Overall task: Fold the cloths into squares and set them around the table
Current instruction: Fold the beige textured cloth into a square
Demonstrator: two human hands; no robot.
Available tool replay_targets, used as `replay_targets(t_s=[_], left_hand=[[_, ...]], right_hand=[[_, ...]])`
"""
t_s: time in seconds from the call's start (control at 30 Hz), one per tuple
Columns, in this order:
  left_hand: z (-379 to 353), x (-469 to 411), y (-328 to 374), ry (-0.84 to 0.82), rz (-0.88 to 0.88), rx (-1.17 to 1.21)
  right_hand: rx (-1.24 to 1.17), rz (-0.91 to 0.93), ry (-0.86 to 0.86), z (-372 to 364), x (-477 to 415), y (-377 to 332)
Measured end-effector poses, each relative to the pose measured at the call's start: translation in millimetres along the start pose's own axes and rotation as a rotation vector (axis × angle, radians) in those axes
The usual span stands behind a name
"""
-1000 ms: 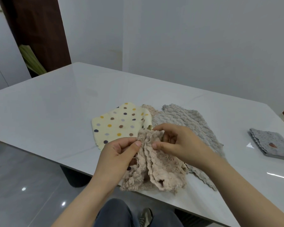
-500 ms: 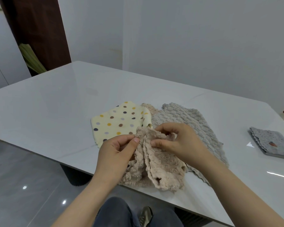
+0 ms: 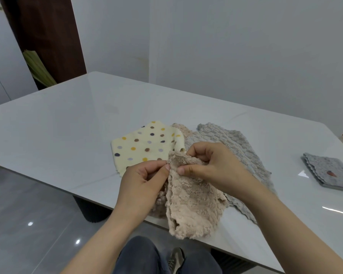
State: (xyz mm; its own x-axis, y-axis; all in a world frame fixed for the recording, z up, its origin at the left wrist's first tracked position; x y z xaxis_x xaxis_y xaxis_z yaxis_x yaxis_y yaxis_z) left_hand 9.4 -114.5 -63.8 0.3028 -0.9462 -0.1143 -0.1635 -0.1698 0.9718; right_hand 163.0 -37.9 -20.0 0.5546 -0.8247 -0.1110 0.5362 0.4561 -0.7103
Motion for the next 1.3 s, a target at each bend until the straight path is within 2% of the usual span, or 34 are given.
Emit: replay_targets(t_s=[0.4, 0.6, 0.9, 1.03, 1.2, 1.3], left_hand=[[3, 2, 1, -0.097, 0.059, 0.011], [3, 1, 1, -0.042, 0.096, -0.022], [11, -5, 8, 0.057, 0.046, -0.072], [13, -7, 5, 0.097, 0.034, -0.088], [9, -4, 11, 0.092, -0.127, -0.3], [8, -2, 14, 0.081, -0.14, -0.293]], right_hand=[[-0.026, -0.011, 0.005, 0, 1, 2], [0.077, -0.003, 0.026, -1, 0, 3], [0.282, -0.023, -0.046, 25, 9, 26], [0.374, 0.032, -0.037, 22, 10, 34], [0.305, 0.02, 0.029, 19, 10, 33], [0.197, -0.039, 0.084, 15, 9, 34]])
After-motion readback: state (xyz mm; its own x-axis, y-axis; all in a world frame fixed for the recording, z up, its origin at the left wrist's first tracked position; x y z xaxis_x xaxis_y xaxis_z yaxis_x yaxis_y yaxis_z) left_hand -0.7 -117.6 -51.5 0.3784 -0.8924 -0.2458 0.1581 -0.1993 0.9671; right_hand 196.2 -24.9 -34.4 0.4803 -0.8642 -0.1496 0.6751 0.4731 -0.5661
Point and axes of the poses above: each hand's wrist, its own x-axis away from the middle knuckle, its own z-axis out of the back of the hand, y = z × x, the point moved 1 cm from there along -x, towards the middle knuckle, and after that the axes turned 10 degrees about x, right-handed, at the moved point
